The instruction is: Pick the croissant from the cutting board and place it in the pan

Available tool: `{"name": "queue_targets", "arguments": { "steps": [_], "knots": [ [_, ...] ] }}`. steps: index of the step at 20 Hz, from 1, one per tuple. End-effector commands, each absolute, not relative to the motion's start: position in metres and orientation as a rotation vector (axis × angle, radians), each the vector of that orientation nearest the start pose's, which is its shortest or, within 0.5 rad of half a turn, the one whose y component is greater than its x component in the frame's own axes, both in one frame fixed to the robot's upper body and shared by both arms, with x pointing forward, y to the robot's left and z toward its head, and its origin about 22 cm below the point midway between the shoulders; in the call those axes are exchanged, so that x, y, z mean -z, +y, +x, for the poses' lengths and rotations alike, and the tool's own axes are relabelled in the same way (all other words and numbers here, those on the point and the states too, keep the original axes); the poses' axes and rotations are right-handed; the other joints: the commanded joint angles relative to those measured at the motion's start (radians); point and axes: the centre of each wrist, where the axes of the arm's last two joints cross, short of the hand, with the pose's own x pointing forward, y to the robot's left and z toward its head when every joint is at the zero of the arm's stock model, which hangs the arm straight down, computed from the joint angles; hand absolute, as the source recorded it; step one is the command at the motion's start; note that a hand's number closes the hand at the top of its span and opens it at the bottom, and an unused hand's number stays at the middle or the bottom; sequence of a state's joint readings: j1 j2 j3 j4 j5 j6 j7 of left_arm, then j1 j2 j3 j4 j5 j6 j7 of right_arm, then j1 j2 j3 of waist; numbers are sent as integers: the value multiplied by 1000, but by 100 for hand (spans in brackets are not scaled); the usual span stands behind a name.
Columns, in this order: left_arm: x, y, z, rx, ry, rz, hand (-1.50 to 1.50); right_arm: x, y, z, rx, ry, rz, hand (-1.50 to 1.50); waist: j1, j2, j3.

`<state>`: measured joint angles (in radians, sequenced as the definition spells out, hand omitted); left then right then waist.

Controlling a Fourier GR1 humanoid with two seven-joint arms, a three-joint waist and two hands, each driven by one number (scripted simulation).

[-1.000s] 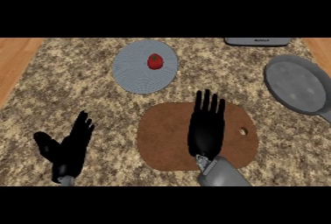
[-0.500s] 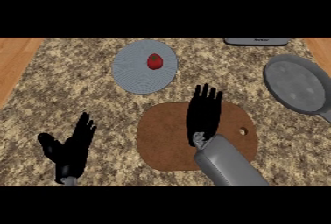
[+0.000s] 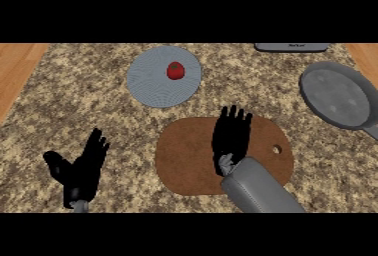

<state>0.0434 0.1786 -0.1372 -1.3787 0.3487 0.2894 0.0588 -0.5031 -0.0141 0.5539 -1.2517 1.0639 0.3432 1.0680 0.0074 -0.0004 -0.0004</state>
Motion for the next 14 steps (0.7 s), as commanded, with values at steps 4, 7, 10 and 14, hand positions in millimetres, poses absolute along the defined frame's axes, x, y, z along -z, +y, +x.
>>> {"name": "queue_targets", "arguments": {
  "steps": [4, 7, 10, 14],
  "knots": [
    [42, 251, 218, -275, -1228, 80, 0, -22, -52, 289, -1170, -655, -1196, -150, -1, 0, 1],
    [60, 255, 209, -258, -1233, 60, 0, -7, -70, 293, -1156, -682, -1236, -150, -3, 1, 0],
    [51, 255, 232, -263, -1230, 80, 0, -14, -61, 295, -1173, -617, -1254, -150, -5, 1, 0],
    [39, 259, 221, -253, -1231, 63, 0, 15, -74, 293, -1134, -613, -1218, -150, 1, 1, 1]
  ]
}}
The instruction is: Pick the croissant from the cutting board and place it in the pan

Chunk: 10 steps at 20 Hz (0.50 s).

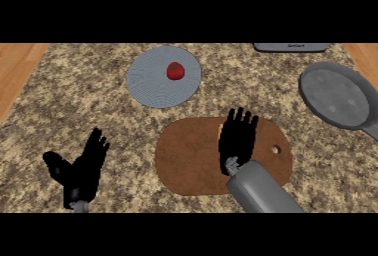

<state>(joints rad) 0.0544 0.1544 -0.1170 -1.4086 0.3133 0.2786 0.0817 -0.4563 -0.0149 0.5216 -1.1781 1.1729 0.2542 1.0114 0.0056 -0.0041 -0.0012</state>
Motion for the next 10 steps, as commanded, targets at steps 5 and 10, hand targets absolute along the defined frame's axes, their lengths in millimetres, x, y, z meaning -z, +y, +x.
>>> {"name": "queue_targets", "arguments": {
  "steps": [5, 10],
  "knots": [
    [45, 246, 218, -262, -1244, 63, 0, 18, -88, 303, -1294, -734, -1201, 150, 1, 5, 1],
    [58, 253, 227, -266, -1224, 81, 0, 11, -70, 294, -1285, -775, -1211, 150, -4, 4, 1]
  ]
}}
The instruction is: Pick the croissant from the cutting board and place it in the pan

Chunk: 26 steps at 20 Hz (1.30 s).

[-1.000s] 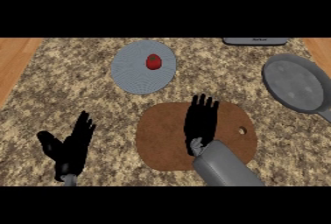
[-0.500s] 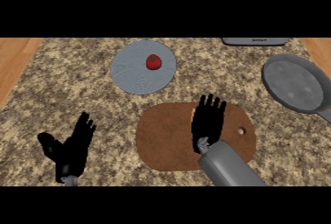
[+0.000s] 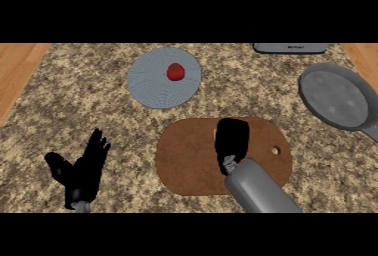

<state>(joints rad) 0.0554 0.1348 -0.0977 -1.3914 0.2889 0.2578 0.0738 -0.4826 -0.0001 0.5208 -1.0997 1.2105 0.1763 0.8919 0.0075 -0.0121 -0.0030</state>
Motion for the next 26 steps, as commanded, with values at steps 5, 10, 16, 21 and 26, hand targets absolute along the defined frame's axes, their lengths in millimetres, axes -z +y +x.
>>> {"name": "queue_targets", "arguments": {
  "steps": [5, 10, 16, 21, 26],
  "knots": [
    [46, 250, 213, -257, -1225, 88, 0, 15, -78, 293, -1304, -721, -1235, 150, -5, 11, 3],
    [40, 247, 225, -278, -1234, 89, 0, 9, -124, 265, -1471, -1107, -742, 150, -33, 7, 4],
    [29, 262, 232, -290, -1240, 94, 0, -18, -211, 227, -1511, -1362, -744, 150, -37, 6, 3],
    [52, 263, 203, -288, -1214, 107, 0, -69, -229, 221, -1222, -1638, -974, 150, -38, 3, 3],
    [43, 255, 220, -289, -1234, 81, 0, -113, -251, 212, -992, -1729, -1020, 150, -24, 9, 3]
  ]
}}
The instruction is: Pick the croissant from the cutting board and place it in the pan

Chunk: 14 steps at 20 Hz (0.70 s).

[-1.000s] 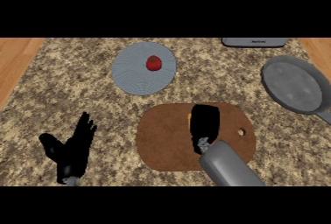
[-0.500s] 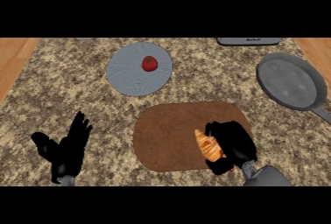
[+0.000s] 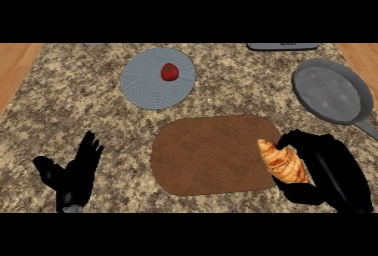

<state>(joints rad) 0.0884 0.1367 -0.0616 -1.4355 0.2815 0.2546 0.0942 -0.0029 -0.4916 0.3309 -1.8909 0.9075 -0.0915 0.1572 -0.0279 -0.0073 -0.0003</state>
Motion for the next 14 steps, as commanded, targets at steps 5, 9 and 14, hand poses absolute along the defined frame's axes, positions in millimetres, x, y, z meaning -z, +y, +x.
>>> {"name": "queue_targets", "arguments": {
  "steps": [5, 9, 14],
  "knots": [
    [39, 258, 229, -283, -1234, 83, 0, -143, -282, 224, -914, -1635, -1038, 150, 25, 7, 0],
    [29, 258, 232, -264, -1243, 95, 0, -132, -316, 243, -773, -1670, -978, 150, 29, 8, 1],
    [49, 247, 219, -258, -1217, 95, 0, -115, -321, 286, -752, -1641, -987, 150, 34, 9, 0]
  ]
}}
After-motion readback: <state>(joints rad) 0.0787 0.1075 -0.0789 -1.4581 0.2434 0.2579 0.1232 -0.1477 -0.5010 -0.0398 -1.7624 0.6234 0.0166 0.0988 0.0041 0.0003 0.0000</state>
